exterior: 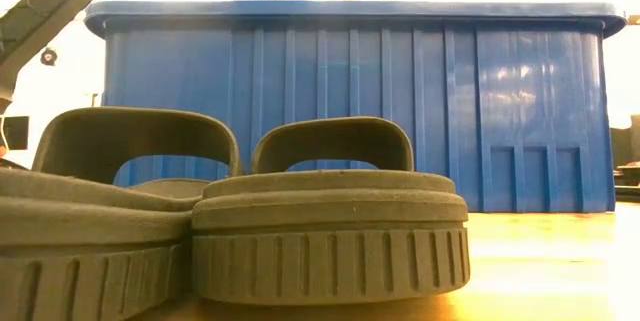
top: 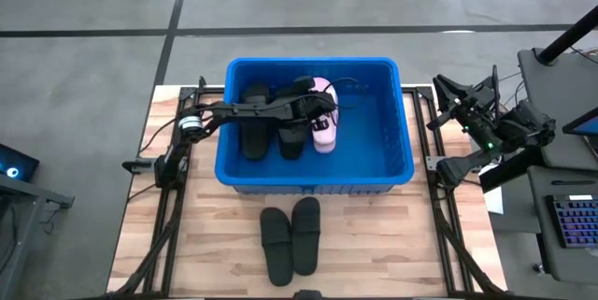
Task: Pick and place slides into bin
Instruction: Put the pink slide into the blue organizer bin, then put the black slide into the blue organizer bin
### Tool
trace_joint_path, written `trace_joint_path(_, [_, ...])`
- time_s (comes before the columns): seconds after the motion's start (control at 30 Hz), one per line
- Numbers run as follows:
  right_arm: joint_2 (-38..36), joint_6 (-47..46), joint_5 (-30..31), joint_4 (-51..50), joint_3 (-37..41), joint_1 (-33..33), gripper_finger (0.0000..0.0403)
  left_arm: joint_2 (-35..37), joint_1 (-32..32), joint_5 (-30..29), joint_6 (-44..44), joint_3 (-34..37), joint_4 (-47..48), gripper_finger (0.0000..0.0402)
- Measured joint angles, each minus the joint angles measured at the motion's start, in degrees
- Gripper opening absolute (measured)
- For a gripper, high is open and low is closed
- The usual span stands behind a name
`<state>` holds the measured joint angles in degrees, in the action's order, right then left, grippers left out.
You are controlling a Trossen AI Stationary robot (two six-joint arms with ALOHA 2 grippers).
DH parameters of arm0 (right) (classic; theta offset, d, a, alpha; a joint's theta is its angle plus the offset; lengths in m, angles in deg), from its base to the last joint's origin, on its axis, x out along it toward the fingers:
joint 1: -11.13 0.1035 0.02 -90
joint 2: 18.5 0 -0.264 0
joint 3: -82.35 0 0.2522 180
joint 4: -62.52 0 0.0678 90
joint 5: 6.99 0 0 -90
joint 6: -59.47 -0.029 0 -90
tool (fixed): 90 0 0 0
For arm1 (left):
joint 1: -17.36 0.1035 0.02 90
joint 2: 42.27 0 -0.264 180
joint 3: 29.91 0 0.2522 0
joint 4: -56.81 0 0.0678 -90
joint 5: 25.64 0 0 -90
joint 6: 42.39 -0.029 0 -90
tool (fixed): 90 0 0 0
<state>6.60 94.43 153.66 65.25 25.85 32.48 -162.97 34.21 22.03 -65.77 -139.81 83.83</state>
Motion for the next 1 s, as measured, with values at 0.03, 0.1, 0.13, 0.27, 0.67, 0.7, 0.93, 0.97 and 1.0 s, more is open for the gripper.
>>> trace_joint_path(0.03, [0.00,0.02,0.00,0.01,0.00,0.01,0.0047,0.00,0.08,0.44,-0.12,0.00,0.33,0.0036])
trace_joint_path(0.1, [0.00,0.04,0.00,0.00,0.00,0.00,0.0047,0.00,0.27,1.77,-0.12,0.00,1.00,0.0066])
trace_joint_path(0.13, [0.00,0.04,0.00,0.00,0.00,0.01,0.0047,0.00,0.36,1.76,-0.13,0.00,1.47,0.0085])
trace_joint_path(0.27, [0.00,0.02,0.00,0.00,0.00,0.01,0.0047,0.01,0.43,1.30,-0.70,0.00,3.22,0.0163])
trace_joint_path(0.67, [0.02,0.30,0.00,0.00,0.00,0.01,0.0047,1.84,-0.70,2.40,-1.04,-3.30,5.44,0.0352])
trace_joint_path(0.7, [0.02,0.63,0.00,0.00,0.00,0.00,0.0047,1.99,-0.73,2.97,-1.04,-3.43,5.77,0.0360])
trace_joint_path(0.93, [0.02,2.62,0.00,0.00,0.00,0.01,0.0047,2.91,-1.85,5.03,-1.02,-3.54,10.83,0.0375])
trace_joint_path(0.97, [0.02,2.62,0.00,0.00,0.00,0.01,0.0047,2.91,-1.97,5.06,-1.02,-3.54,11.84,0.0375])
trace_joint_path(1.0, [0.02,2.60,0.00,0.00,0.00,0.00,0.0047,2.91,-2.12,5.21,-1.02,-3.54,13.04,0.0376])
